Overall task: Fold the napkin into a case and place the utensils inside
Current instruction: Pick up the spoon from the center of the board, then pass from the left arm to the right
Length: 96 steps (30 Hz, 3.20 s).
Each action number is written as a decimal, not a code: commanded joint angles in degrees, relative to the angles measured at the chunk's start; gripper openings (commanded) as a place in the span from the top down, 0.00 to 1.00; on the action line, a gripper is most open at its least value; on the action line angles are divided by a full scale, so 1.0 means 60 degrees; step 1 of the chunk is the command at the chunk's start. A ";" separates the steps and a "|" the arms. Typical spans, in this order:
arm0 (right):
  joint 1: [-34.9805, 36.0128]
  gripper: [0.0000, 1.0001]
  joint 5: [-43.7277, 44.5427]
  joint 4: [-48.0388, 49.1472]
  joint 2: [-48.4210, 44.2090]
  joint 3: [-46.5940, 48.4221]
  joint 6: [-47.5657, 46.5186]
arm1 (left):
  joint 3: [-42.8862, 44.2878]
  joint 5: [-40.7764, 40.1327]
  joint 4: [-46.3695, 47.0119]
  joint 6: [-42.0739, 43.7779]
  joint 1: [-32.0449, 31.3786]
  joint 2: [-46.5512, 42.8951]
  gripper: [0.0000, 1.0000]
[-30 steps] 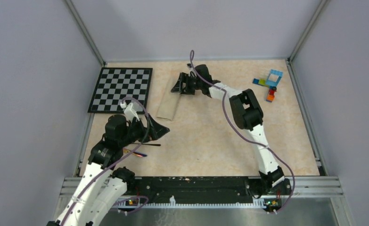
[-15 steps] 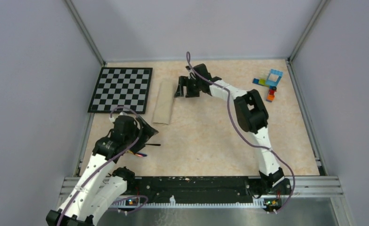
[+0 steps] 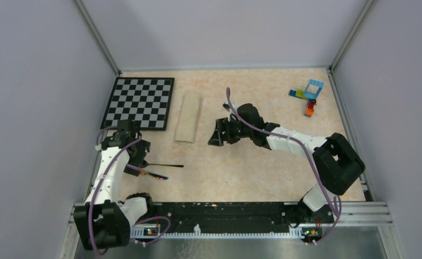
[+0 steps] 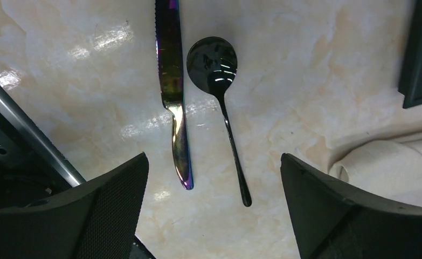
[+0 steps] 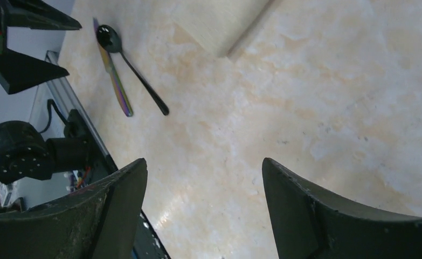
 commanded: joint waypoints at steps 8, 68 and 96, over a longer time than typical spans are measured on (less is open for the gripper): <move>-0.0099 0.25 -0.0589 0.1658 -0.0594 -0.0966 0.0444 | 0.0141 0.0544 0.0554 -0.1516 0.0185 0.2533 0.20; -0.0633 0.45 -0.0056 0.4201 -0.1480 -0.0817 0.1269 | 0.1857 0.3097 0.6096 0.7882 -0.6004 0.1459 1.00; 0.0500 0.69 0.1844 0.3015 0.0087 0.0806 0.0610 | 0.2476 0.3340 0.5989 0.8449 -0.6332 0.2641 1.00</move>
